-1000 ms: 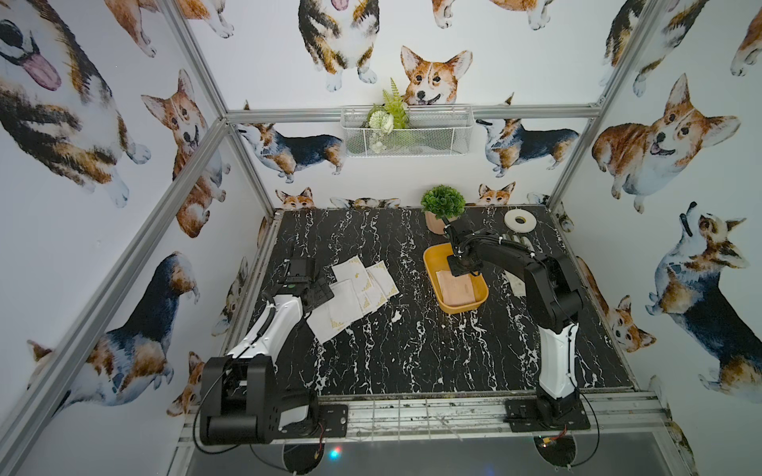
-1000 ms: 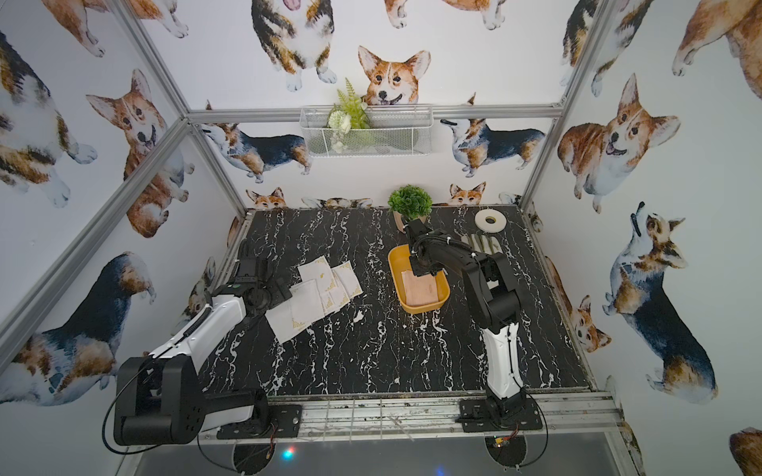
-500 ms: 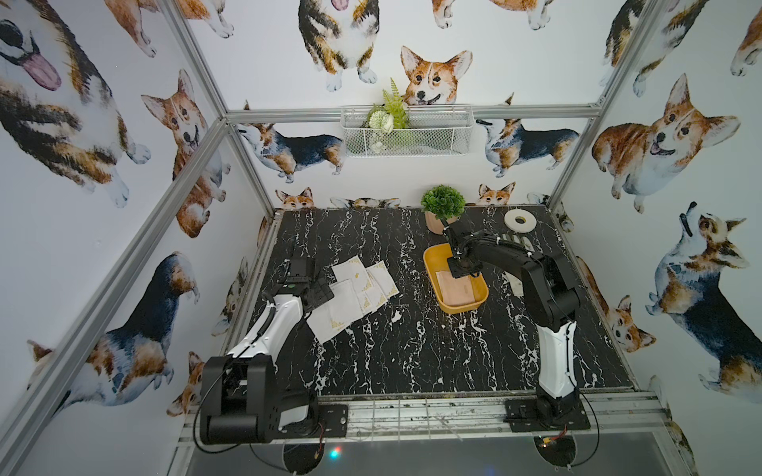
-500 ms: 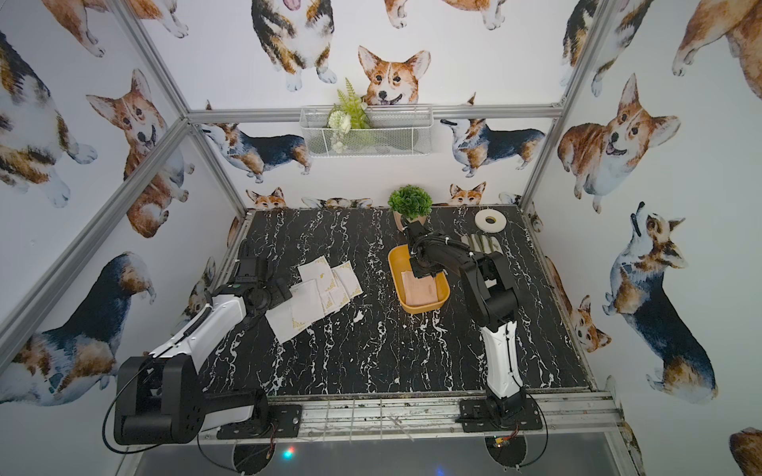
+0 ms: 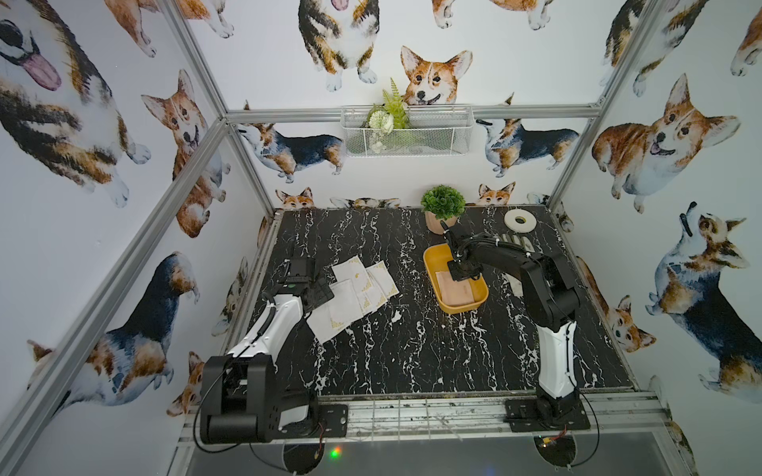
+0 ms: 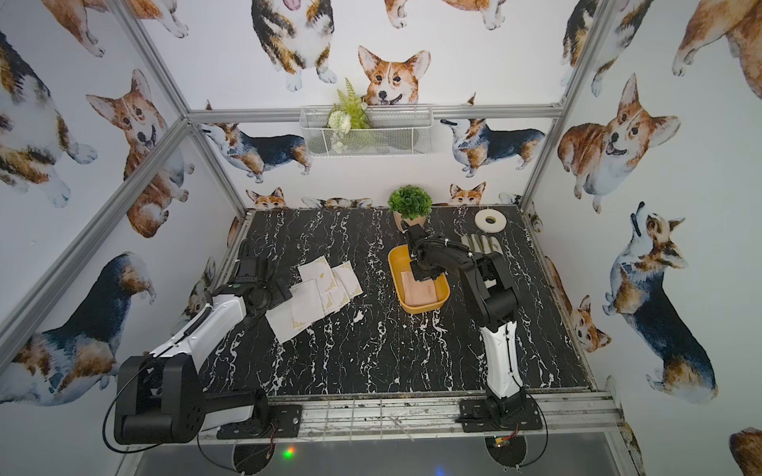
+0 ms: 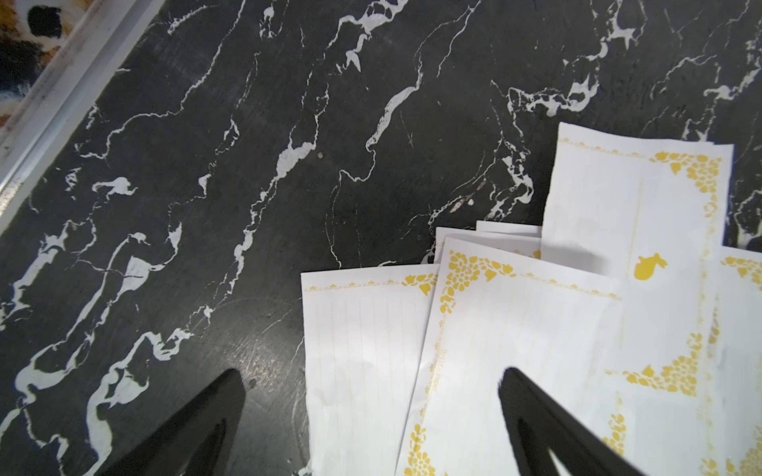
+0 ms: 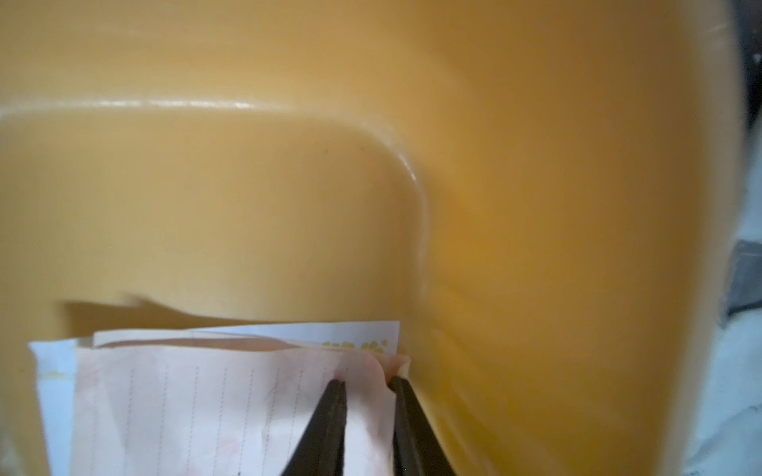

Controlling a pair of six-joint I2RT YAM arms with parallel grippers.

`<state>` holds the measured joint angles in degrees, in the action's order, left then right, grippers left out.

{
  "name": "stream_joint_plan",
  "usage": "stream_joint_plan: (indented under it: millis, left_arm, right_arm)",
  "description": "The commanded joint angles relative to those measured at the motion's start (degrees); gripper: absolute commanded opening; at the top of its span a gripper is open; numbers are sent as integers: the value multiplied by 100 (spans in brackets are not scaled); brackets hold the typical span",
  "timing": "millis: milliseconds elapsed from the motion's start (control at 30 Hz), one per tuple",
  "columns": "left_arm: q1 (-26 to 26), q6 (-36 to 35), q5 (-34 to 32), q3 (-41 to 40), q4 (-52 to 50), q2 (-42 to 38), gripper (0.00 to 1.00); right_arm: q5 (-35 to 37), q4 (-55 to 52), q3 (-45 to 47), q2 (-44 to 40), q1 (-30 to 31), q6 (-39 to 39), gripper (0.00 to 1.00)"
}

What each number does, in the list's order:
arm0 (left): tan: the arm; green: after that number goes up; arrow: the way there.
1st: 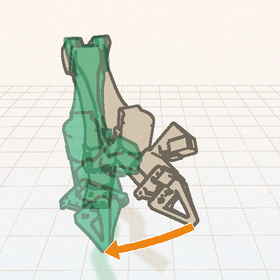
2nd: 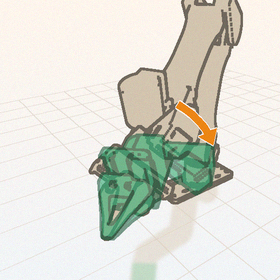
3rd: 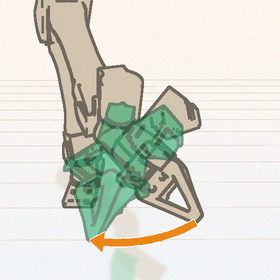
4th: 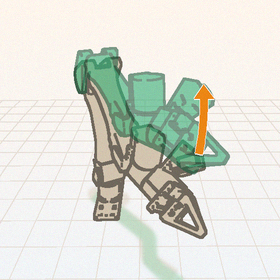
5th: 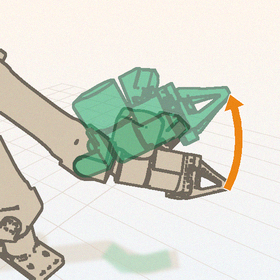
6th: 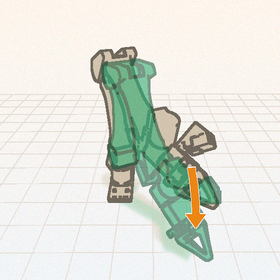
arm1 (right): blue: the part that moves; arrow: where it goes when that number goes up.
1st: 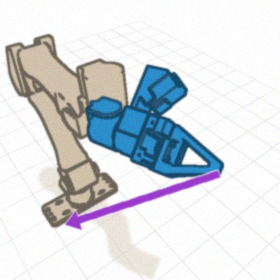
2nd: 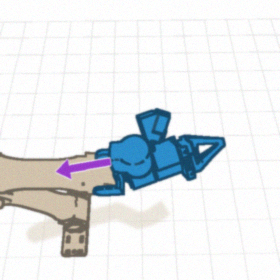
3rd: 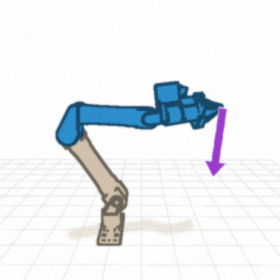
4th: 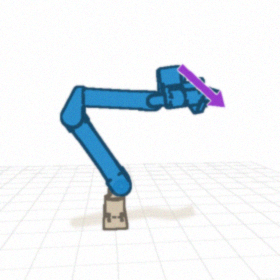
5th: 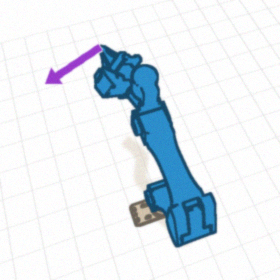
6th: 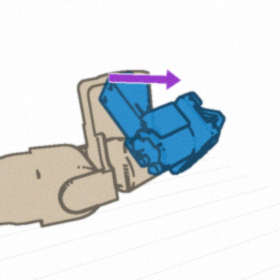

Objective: Take out the stationery paper from the storage box
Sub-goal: Pick up the stationery paper from the storage box.

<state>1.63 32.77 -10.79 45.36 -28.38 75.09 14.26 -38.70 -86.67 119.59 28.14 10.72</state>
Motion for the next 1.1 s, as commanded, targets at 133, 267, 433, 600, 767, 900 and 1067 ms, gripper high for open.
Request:
stream_joint_plan:
  millis: [133,267,433,600,767,900,1067]
  left_arm:
    - [-7,-21,-13,25,-62,1,100]
    - [-5,-23,-12,42,-93,-45,100]
    - [-5,-8,130,60,-90,-274,100]
    - [-5,-78,900,-171,493,-983,100]
    - [-10,424,3306,-1323,3548,-1956,100]
    - [4,1010,4401,-1619,5004,-1939,100]
    - [116,1485,5117,-1689,6024,-1691,100]
  right_arm:
    - [-77,-120,56,-69,16,83,0]
    - [-278,-163,-3,-477,53,130,0]
    - [-262,-191,-102,-1233,212,159,0]
    - [-442,-339,-91,-1905,297,370,0]
    - [-822,-354,161,-2647,366,675,0]
    - [-1543,-228,335,-3300,368,1086,0]
    - [-2359,124,524,-3932,360,1613,0]
